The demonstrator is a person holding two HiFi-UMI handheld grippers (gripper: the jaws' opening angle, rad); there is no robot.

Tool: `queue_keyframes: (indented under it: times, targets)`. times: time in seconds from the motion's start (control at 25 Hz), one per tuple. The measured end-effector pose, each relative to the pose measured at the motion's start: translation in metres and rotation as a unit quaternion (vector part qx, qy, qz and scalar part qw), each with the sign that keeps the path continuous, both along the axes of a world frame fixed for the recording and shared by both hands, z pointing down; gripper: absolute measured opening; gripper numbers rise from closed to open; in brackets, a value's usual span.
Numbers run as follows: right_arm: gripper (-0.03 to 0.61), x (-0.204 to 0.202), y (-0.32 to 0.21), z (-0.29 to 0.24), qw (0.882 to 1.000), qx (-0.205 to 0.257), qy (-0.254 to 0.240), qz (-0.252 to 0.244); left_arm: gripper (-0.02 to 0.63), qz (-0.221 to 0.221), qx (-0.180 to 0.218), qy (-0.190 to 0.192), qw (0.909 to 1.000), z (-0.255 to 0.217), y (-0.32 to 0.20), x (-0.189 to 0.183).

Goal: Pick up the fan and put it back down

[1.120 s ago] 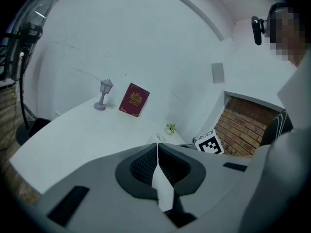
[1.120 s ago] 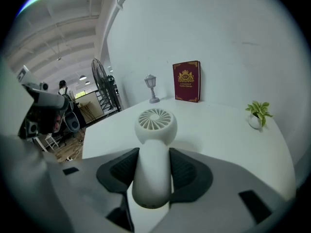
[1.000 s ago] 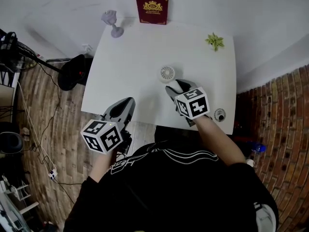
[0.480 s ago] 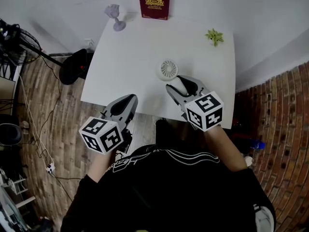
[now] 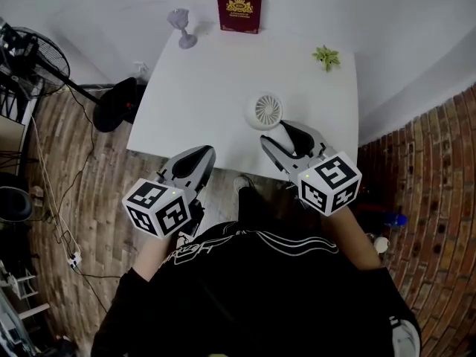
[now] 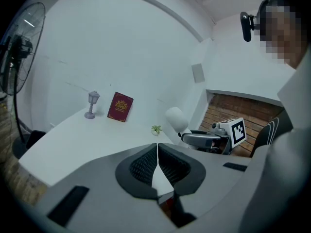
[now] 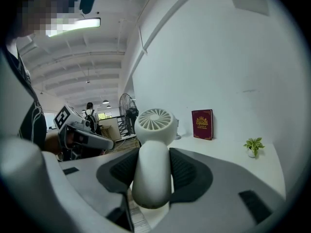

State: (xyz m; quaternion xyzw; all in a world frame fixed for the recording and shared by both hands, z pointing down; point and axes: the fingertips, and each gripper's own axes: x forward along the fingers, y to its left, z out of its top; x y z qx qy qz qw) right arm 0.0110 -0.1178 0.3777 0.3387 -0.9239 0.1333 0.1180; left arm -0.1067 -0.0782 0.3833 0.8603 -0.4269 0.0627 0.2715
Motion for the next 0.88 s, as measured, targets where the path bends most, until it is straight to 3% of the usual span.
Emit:
queue_keyframes:
  times: [0.48,0.88]
  targets:
    - [0.19,-0.005,0.024,-0.009,1.0,0.007,-0.003,-0.014,0.032,-0.007,0.002,0.003,1.0,-0.002,0.019,-0.005]
    - [0.192,-0.004,0.009,-0.007,1.0,0.002,-0.006,-0.02,0.034,-0.012,0.001,-0.001,0.9999,-0.005,0.006,-0.003]
